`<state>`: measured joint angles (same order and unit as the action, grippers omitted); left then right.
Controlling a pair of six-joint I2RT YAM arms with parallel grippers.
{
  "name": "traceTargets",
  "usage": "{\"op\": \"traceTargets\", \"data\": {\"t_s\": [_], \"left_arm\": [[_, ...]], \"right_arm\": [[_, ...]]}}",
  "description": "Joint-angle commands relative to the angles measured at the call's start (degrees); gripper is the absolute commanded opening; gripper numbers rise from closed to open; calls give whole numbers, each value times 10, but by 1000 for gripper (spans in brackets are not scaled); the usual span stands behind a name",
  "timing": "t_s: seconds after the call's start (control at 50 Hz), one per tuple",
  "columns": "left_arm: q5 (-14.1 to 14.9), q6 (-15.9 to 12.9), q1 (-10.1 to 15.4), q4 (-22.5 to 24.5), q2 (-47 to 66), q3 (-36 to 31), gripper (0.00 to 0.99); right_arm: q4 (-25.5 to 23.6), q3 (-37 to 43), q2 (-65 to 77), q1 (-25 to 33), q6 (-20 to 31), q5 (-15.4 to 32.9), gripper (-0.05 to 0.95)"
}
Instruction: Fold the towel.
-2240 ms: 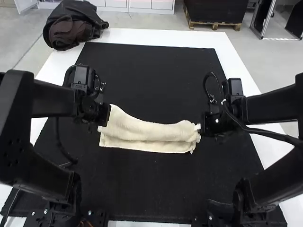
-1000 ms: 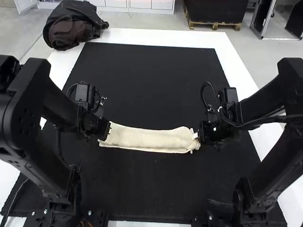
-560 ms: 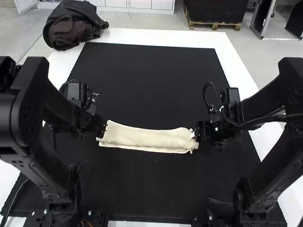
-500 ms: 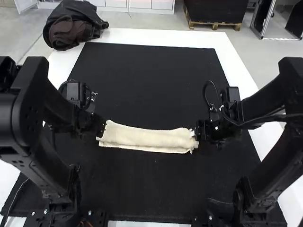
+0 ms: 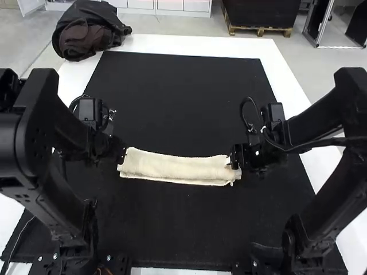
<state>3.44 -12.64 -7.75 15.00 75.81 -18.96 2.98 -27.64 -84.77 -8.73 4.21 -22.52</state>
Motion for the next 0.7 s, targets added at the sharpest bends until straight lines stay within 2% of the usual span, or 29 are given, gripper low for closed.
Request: {"op": "traceTargets", "data": {"t_s": [0.0,0.34,0.68], "left_arm": [[3,7,-17,4,-7,-23,964],[17,14,-66,-18,-10,-58,964],[29,17,-72,-29,-10,-71,964]], "right_arm": [[10,-12,-7,-16,-21,-9,902],[34,-14,-29,-30,-36,-2,902],[56,-7,-50,-31,-36,11,902]]}}
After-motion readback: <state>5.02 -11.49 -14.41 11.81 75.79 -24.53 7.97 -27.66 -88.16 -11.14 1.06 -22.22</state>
